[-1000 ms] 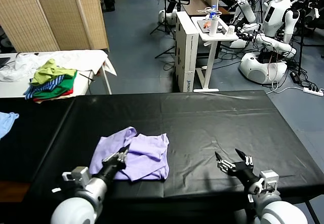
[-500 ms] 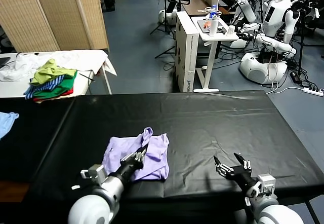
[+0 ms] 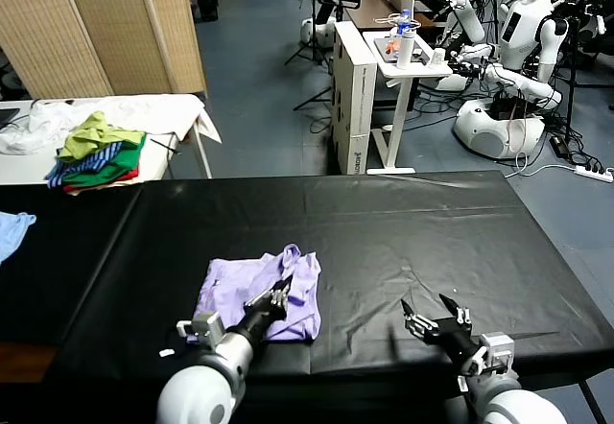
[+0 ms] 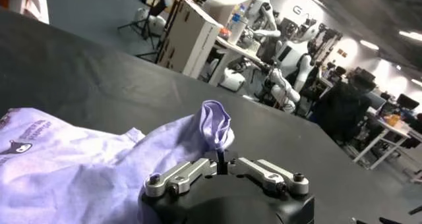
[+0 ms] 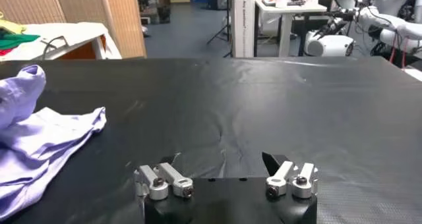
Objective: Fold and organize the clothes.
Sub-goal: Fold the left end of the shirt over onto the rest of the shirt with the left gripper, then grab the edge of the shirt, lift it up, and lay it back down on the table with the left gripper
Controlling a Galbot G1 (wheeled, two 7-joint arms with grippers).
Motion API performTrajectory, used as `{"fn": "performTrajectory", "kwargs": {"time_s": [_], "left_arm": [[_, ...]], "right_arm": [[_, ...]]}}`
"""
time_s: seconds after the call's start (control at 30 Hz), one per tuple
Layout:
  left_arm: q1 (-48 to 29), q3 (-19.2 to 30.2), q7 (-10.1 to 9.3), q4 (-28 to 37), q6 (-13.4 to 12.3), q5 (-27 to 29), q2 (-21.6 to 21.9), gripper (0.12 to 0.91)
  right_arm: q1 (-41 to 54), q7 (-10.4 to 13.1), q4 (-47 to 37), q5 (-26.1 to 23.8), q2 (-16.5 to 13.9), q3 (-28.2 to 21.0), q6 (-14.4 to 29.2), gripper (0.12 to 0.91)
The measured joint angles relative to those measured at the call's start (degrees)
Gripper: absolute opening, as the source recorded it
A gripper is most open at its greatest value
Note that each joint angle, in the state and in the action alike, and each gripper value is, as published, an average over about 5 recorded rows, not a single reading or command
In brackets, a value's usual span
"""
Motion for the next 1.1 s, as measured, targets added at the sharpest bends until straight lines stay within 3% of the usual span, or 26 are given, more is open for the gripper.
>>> {"fn": "performTrajectory", "kwargs": {"time_s": [0.1,0.2,0.37,0.57,0.7,0.87,1.1], "left_arm": [[-0.1,0.7,0.10,0.8,-0.1,2.1,-0.9,0.187],[0.1,1.4,0.31,1.2,-0.3,4.0,-1.8,0.267],[1.2,2.3,-0.15,0.7,-0.2,3.7,-3.3,0.559],[2.7,1.8,-0.97,-4.4,1.0,-2.3,-3.4,0.863],[2.1,-0.9,0.02,-7.3,-0.7,-2.0,-1.2,0.903],[0.8,-6.3,0.52,-7.1,-3.0,-0.1,4.0,0.907],[1.7,-12.3,1.17,-5.7,-3.6,2.2,9.6,0.907]], "right_arm": [[0.8,0.0,-0.2,0.2,-0.9,-0.8,-0.2,0.907],[1.7,0.0,-0.3,1.2,-2.0,-1.6,-0.7,0.907],[3.1,-1.3,0.0,3.2,-4.1,-3.4,-0.9,0.907],[5.2,-5.9,1.7,5.7,-8.1,-6.3,0.5,0.907],[8.6,-9.0,2.4,6.6,-11.4,-10.0,1.4,0.907],[16.1,-10.5,1.1,6.0,-15.2,-17.7,1.4,0.907],[32.3,-10.7,-3.9,5.8,-15.0,-33.4,-0.2,0.907]]}}
